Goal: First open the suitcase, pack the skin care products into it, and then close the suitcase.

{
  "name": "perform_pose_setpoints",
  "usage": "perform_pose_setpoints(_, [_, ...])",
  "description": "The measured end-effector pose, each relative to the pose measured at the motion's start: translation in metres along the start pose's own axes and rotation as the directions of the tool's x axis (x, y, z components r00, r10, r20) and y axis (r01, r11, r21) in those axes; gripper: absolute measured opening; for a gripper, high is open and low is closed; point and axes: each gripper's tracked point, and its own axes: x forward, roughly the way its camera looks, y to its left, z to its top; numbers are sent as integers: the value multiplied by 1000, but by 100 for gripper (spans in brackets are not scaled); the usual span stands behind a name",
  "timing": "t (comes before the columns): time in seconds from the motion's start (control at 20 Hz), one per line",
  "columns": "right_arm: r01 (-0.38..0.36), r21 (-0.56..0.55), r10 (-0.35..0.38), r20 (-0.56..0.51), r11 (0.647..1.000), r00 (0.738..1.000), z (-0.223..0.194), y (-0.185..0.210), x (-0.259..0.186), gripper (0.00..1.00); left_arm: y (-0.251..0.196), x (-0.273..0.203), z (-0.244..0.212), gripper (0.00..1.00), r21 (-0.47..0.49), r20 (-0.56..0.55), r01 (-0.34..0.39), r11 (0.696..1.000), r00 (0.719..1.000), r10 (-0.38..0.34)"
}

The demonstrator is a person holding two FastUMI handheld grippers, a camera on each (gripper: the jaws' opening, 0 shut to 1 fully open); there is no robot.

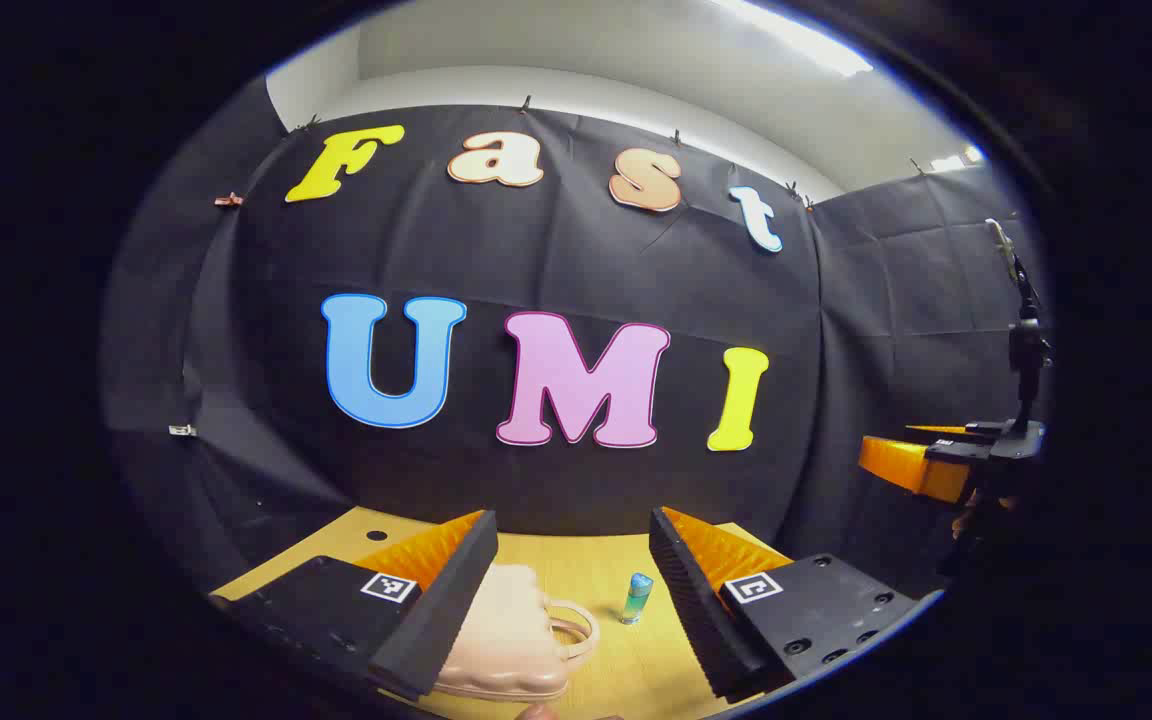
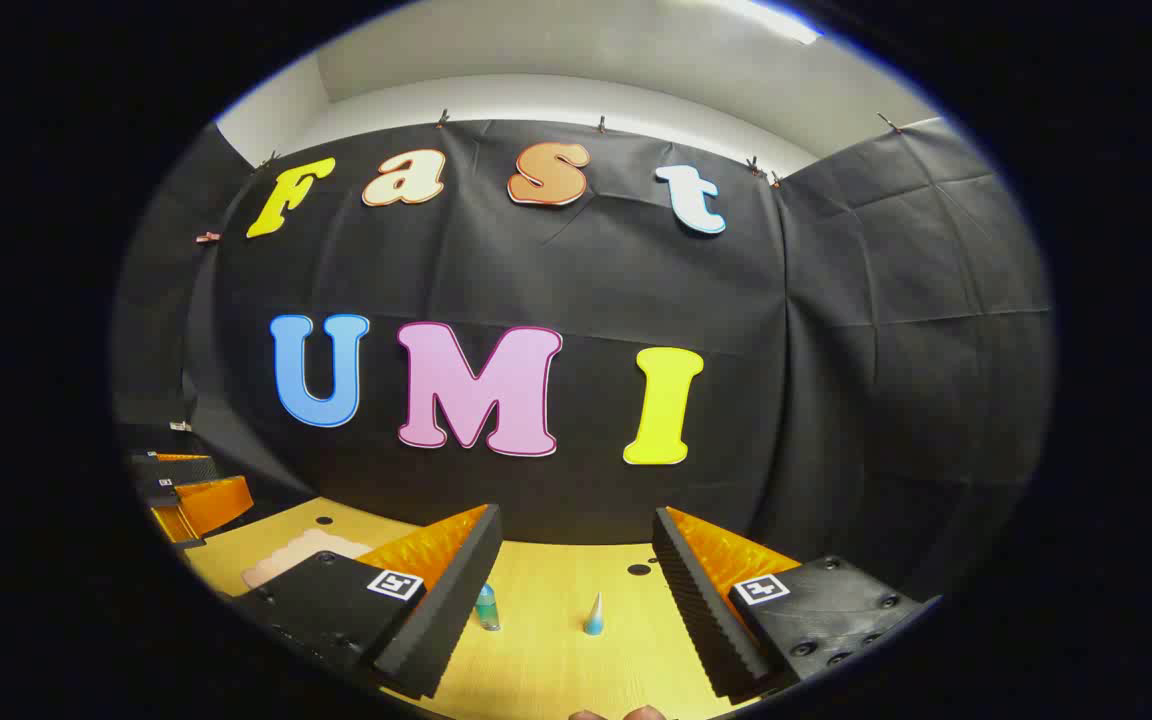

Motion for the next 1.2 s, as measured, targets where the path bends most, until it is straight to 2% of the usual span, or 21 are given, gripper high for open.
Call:
perform_pose_setpoints(0.25, [-22, -24, 22, -2, 999, 1000, -1, 7, 11, 96, -4, 7, -6, 96, 2, -8, 6, 1000, 1000, -6])
perform_pose_setpoints(0.55, [-26, -44, 26, 16, 999, 1000, 2, 5, 15, 96, -15, 12, -1, 96, 37, 8, 12, 999, 1000, -13])
perform_pose_setpoints(0.85, [-11, -50, 12, 20, 999, 1000, 2, -1, 15, 96, -28, 19, -12, 96, 32, -21, 47, 998, 999, -46])
perform_pose_setpoints(1.0, [9, -51, -8, 22, 999, 1000, -1, -9, 15, 96, -40, 32, -46, 96, 2, -123, 107, 994, 987, -106])
perform_pose_setpoints(1.15, [-13, -60, 14, 20, 998, 1000, -5, -19, 25, 96, -56, 56, -71, 96, -49, -187, 166, 985, 967, -172])
perform_pose_setpoints(1.2, [-33, -60, 34, 29, 998, 999, -4, -24, 28, 96, -58, 72, -91, 96, -62, -233, 160, 985, 957, -170])
